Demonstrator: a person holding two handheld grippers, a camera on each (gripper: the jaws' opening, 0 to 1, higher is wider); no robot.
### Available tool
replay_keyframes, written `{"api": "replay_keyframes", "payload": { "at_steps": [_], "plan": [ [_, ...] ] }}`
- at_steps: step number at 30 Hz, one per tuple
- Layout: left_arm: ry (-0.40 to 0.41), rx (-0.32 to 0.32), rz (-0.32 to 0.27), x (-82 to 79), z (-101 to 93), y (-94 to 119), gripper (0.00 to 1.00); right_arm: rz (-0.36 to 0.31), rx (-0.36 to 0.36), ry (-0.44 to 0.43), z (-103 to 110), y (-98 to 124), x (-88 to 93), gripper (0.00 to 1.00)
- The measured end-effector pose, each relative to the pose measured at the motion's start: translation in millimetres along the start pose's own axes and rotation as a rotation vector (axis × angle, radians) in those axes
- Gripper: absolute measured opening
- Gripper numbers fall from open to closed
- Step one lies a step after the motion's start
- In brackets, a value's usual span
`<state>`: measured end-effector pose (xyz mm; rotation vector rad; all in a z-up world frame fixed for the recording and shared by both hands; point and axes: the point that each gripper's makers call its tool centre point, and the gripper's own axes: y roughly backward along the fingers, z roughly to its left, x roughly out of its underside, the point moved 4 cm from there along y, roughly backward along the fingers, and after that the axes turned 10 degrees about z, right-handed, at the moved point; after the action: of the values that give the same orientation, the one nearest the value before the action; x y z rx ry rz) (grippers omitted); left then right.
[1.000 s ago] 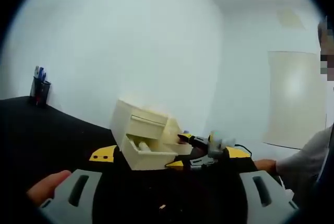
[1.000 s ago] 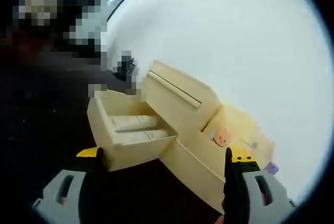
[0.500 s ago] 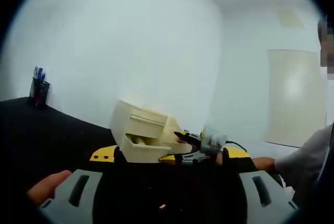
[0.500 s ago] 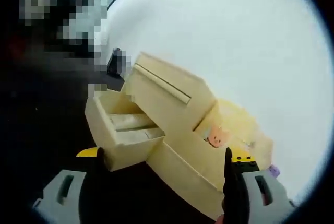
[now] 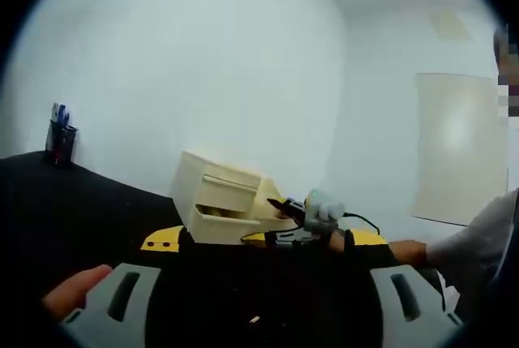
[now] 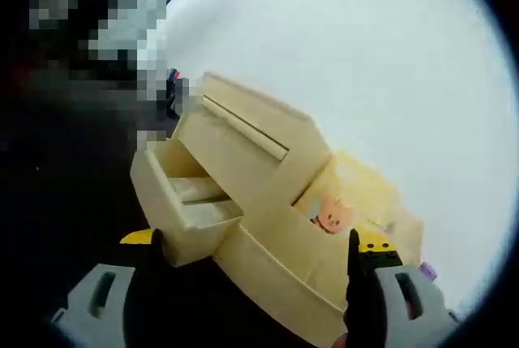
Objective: Open the drawer, pick up the cosmetic bottles from the table one by one, place them into the drawer, release the gripper, close the drawer, and move the gripper away
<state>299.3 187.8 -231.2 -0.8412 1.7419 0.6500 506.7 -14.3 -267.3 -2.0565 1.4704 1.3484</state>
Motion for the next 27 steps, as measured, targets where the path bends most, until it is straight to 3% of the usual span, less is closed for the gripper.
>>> {"api": "replay_keyframes", "payload": {
  "at_steps": [8,27],
  "plan": [
    [0.002,-0.001,-0.003,-1.1,-0.2,3,0.73,0.016,0.035,0.038,-9,-11,-3.6,0.89],
    [0.006,-0.004,-0.014,-3.4,1.7,1,0.73,0.048,0.085,0.028,-26,-37,-1.0,0.88]
  ]
}}
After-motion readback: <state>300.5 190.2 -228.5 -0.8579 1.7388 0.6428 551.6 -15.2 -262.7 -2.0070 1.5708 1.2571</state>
